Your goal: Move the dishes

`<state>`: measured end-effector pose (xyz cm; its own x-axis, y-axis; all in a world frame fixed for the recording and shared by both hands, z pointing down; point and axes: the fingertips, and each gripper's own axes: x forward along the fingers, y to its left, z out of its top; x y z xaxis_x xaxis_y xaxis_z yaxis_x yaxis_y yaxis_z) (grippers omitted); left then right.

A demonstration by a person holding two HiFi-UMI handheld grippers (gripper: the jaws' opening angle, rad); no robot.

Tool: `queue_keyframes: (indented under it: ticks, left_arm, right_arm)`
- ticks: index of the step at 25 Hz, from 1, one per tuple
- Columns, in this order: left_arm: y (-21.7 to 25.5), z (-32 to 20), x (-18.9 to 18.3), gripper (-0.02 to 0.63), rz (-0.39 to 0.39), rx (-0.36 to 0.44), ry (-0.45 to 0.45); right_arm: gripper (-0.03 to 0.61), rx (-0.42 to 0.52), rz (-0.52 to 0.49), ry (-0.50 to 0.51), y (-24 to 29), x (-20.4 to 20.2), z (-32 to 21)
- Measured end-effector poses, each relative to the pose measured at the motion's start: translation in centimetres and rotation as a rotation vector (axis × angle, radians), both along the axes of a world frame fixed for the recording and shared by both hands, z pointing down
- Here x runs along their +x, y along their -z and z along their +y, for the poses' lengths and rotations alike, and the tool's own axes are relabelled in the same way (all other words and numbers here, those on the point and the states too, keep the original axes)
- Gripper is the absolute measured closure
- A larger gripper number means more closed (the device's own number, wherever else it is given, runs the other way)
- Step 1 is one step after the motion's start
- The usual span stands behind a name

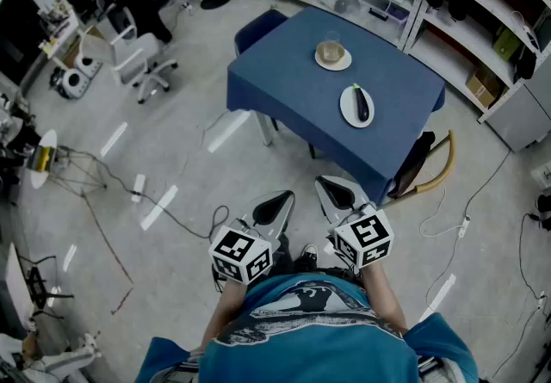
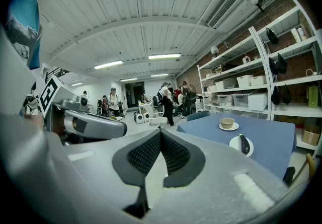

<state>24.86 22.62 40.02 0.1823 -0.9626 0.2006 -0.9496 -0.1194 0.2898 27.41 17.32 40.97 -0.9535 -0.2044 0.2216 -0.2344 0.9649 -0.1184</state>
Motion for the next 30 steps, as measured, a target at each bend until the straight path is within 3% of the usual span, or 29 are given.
queue_keyframes:
  ticks: [9, 18, 30]
  left_arm:
    - [-0.5, -0.4, -0.4, 0.598, 0.001, -0.011, -0.002]
    - [-1.0, -1.2, -1.9, 0.598, 0.015, -0.024, -0.003]
    - [-1.9, -3.8, -7.5, 0.598, 0.036, -0.04, -0.03]
  right_arm:
    - [0.575, 0.002, -0.027, 0.054, 0.0, -1.0, 0.5]
    - [0.575, -0.063, -0.028, 0.042, -0.8, -2.4, -0.7]
    - [0.575, -0.107, 0.006, 0.017, -2.0, -7.8, -3.1]
